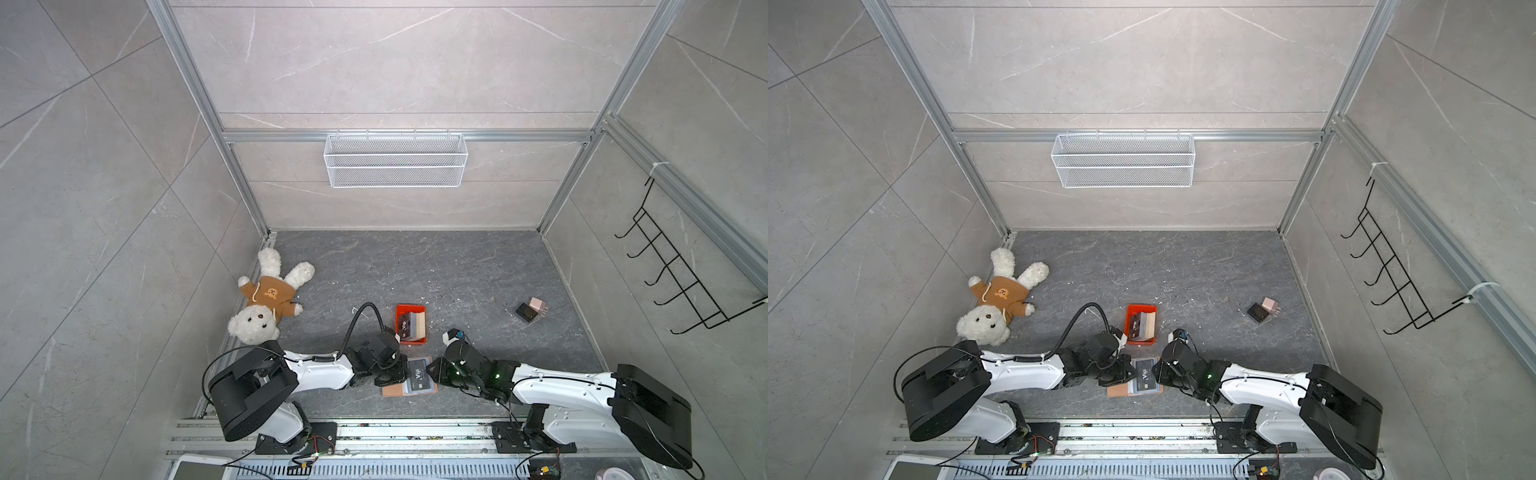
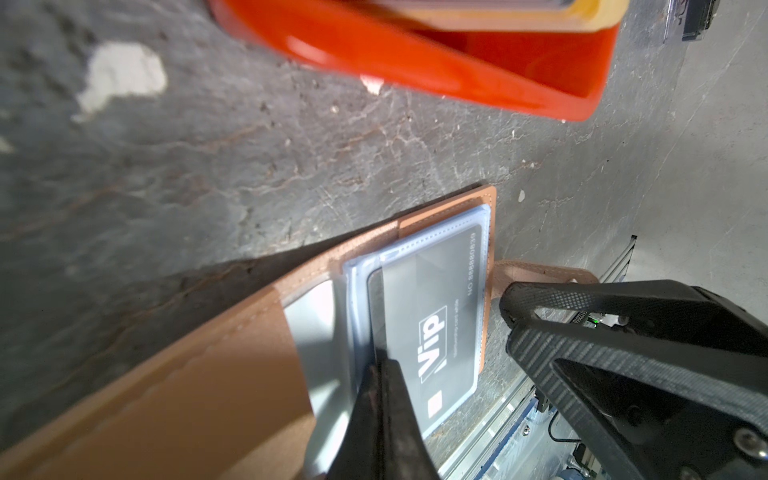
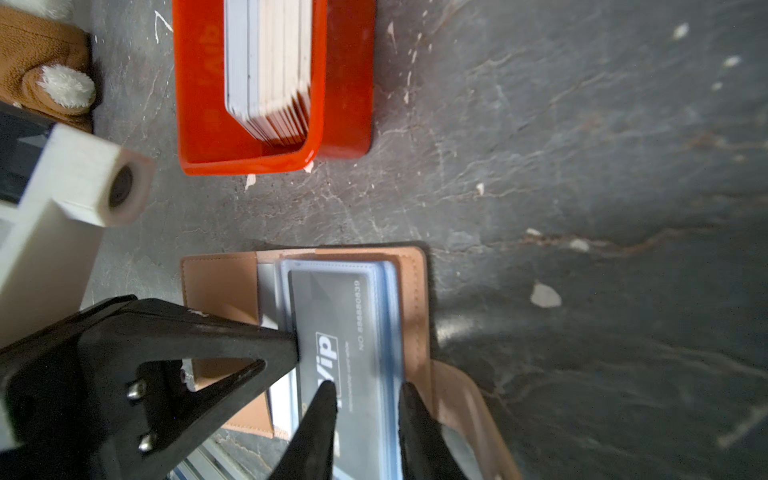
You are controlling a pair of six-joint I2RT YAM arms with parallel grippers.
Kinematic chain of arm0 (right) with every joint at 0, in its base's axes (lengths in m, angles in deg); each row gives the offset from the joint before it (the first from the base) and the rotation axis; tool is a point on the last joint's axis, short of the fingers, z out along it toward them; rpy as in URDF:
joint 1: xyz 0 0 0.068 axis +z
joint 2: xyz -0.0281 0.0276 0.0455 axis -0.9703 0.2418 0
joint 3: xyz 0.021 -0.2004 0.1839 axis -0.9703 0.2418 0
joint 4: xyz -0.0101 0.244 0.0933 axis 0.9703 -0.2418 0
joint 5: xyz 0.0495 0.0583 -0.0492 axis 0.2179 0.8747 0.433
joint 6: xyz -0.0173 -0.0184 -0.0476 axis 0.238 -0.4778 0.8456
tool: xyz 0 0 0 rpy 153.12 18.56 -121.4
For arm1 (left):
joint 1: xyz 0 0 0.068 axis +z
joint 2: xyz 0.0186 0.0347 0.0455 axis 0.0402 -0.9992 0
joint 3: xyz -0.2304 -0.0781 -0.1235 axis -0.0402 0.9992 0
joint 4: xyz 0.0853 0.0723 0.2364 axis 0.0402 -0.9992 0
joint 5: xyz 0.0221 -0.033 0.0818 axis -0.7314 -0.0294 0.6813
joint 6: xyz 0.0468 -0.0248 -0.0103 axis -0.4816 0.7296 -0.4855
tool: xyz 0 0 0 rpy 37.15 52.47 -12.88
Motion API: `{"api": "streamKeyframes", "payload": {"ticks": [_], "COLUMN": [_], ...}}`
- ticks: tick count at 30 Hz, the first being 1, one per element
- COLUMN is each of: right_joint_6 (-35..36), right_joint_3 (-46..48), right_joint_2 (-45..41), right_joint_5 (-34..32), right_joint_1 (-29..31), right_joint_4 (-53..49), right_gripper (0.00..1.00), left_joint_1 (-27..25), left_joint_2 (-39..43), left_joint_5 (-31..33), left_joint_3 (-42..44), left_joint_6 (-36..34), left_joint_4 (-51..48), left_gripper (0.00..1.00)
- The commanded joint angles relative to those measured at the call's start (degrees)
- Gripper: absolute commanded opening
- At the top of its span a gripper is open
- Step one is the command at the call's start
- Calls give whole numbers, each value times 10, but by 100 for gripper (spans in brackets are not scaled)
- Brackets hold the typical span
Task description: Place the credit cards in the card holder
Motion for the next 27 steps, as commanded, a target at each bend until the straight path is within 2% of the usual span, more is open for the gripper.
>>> {"api": "streamKeyframes", "payload": {"ticks": [1, 17, 25, 27], "right_joint_6": [5, 4, 21, 22], "right_joint_3": [2, -1, -3, -2], "right_joint_2": [11, 14, 12, 12], "right_joint_5": [9, 19, 15, 15], "right_joint_1": [-4, -3, -3, -3], "right_joint_4": [12, 18, 10, 10], "right_gripper": [29, 29, 29, 29], "left_joint_1": [-3, -4, -3, -3], "left_joint_2": [11, 27, 57, 57], "left_joint_5": [16, 11, 11, 10], "left_joint_3": [14, 24, 6, 9], "left_joint_6": [5, 11, 2, 2], "left_joint_4": [-11, 7, -19, -22], "left_gripper": [0, 0, 0, 3]}}
